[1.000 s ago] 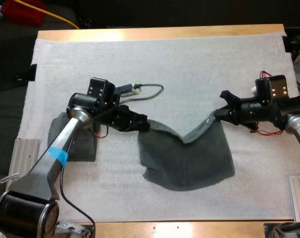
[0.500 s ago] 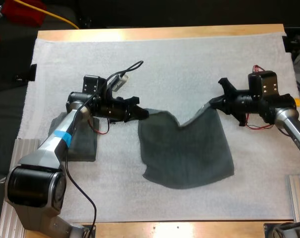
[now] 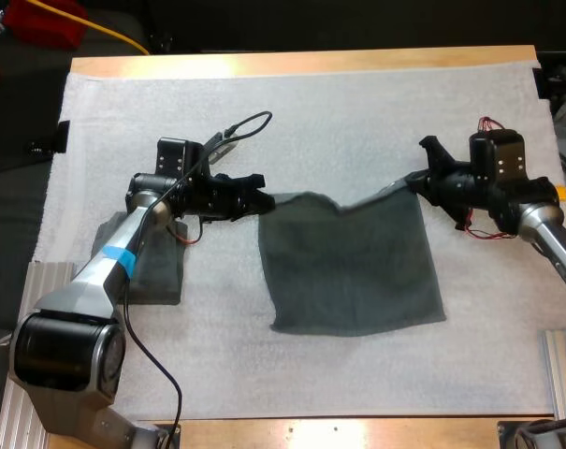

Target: Pick towel from pile, fold and stack

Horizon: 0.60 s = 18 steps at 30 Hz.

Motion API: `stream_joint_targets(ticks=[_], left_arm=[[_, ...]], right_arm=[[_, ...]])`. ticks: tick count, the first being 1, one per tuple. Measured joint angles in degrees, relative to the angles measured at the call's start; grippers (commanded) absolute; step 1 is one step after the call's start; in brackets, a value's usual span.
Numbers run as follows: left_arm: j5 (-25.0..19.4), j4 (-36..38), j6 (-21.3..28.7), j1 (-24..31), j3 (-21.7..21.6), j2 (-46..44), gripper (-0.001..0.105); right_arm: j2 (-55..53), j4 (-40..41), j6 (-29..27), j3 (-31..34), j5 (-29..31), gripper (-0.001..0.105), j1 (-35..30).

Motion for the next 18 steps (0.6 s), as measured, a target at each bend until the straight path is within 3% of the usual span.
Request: stream_joint_targets(ticks=[3,6,7,14,18], left_arm=[[-0.01,-0.46,-0.44,0.00,0.00,0.00,0.072],[0.12,-0.77,-0.45,0.00,0.00,0.00,0.067],[0.24,-0.96,-0.45,0.00,0.00,0.00,0.067],[4.69,-3.57,-0.37,0.00,0.00,0.00,0.068],[5.69,-2.82,2.96,0.00,0.00,0.00,0.067]], right_arm=[[0.42,-0.90,0.12,0.00,0.00,0.034,0.00],[0.49,-1.93,-0.85,0.00,-0.20,0.059,0.00],[0.49,-2.76,-1.67,0.00,-0.34,0.062,0.00],[0.49,-8.68,-6.85,0.00,-4.98,0.065,0.00],[0.49,-8.60,-12.55,0.00,-7.85,0.065,0.00]])
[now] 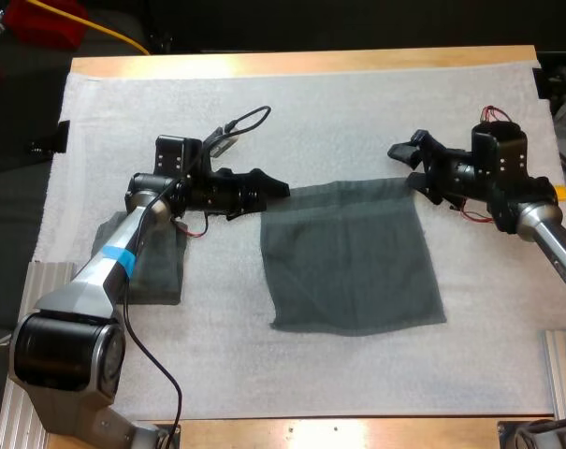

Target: Pick towel from pile, fold and stack

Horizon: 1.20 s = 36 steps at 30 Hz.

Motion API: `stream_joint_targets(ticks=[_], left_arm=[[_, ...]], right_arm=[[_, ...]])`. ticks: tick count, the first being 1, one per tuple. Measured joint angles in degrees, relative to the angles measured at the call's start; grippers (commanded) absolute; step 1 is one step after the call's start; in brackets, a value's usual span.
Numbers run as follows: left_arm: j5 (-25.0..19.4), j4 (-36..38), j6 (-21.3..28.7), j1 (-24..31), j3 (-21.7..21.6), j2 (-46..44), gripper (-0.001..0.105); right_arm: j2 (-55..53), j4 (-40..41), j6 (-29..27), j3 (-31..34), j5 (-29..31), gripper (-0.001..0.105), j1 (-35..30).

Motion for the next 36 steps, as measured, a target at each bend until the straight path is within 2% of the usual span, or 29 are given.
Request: stream_joint_targets(ticks=[3,9,16,25,36], left_arm=[[-0.77,3.56,4.46,0.00,0.00,-1.17,0.067],[-6.14,11.55,14.08,0.00,0.00,-6.05,0.067],[-10.39,20.80,21.04,0.00,0.00,-11.41,0.067],[-13.10,30.84,25.74,-0.74,0.00,-19.55,0.067],[-20.06,37.64,26.73,-7.72,0.00,-31.18,0.067]], right_arm=[[-0.12,2.65,-3.58,0.00,-0.40,0.065,0.00],[-2.59,10.82,-12.04,0.00,1.54,0.065,0.00],[-7.63,20.27,-18.85,0.00,4.03,0.065,0.00],[-14.77,30.59,-24.81,0.00,5.20,0.065,0.00],[-24.44,43.71,-31.08,0.00,9.85,0.065,0.00]])
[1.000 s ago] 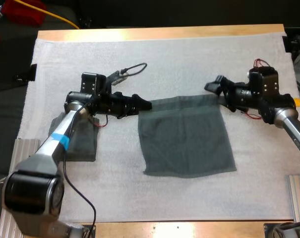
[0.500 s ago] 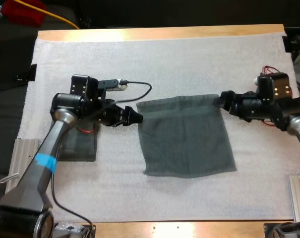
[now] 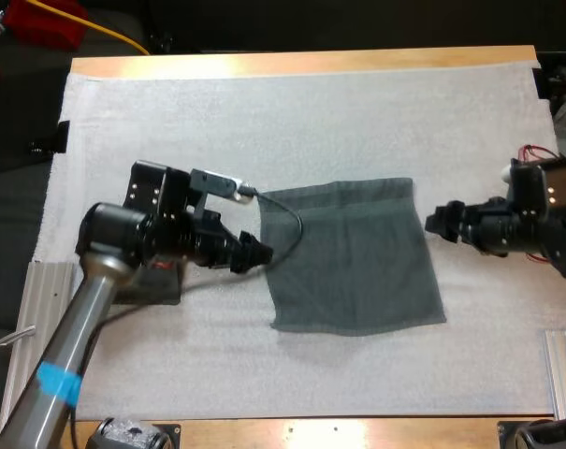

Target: Pick towel from pile, fold and stack

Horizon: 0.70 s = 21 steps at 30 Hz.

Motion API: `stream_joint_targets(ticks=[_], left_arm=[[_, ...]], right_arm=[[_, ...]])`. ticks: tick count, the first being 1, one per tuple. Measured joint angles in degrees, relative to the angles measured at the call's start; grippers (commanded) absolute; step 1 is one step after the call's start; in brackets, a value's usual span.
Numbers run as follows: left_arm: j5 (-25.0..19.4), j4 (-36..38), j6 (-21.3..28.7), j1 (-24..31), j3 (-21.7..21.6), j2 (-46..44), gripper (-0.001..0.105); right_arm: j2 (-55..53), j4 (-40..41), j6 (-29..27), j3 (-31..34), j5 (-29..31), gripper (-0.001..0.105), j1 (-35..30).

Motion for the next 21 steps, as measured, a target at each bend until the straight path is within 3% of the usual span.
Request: stream_joint_targets(ticks=[4,21], left_arm=[[-2.02,2.73,0.00,-1.83,0.00,-3.99,0.067],[-2.25,10.58,-1.00,-2.85,0.00,-22.18,0.067]], right_arm=[[-3.99,3.39,-0.94,0.00,0.53,0.065,0.00],[-19.27,13.28,-1.32,0.00,0.90,0.065,0.00]])
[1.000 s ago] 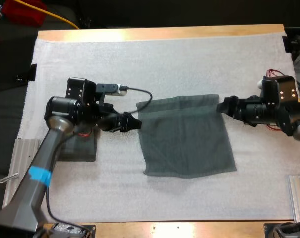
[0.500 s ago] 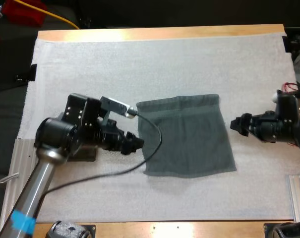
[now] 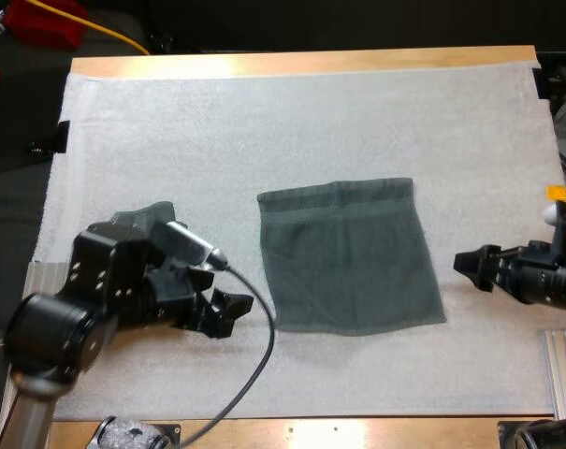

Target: Pick towel from pile, fold and stack

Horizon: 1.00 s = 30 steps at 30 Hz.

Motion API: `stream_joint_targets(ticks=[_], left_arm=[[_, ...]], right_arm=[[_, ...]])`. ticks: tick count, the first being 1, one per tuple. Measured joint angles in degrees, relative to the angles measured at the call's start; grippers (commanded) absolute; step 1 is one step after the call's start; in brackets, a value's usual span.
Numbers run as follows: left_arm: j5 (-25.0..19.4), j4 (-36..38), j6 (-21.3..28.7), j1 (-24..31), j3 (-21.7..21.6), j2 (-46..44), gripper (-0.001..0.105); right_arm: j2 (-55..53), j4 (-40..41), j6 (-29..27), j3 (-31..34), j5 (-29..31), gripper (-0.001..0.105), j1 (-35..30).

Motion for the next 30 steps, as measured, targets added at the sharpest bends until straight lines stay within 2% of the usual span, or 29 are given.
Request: stream_joint_targets(ticks=[8,13,16,24,30], left_arm=[[-0.05,0.00,-1.13,0.00,0.00,-2.92,0.067],[1.95,0.00,-1.22,0.00,0.00,-2.92,0.067],[3.69,0.00,-1.41,0.00,0.00,-2.92,0.067],[3.92,0.00,-1.56,0.00,0.00,-2.92,0.067],[4.07,0.00,-1.56,0.00,0.00,-2.92,0.067]], right_arm=[[-1.56,1.72,-0.54,0.00,2.27,0.065,0.00],[-0.64,1.83,-2.58,0.00,6.83,0.065,0.00],[0.60,1.83,-3.26,0.00,7.32,0.065,0.00],[4.52,1.70,-5.40,0.04,7.33,0.065,0.00],[5.12,-2.97,-5.56,6.66,7.39,0.065,0.00]])
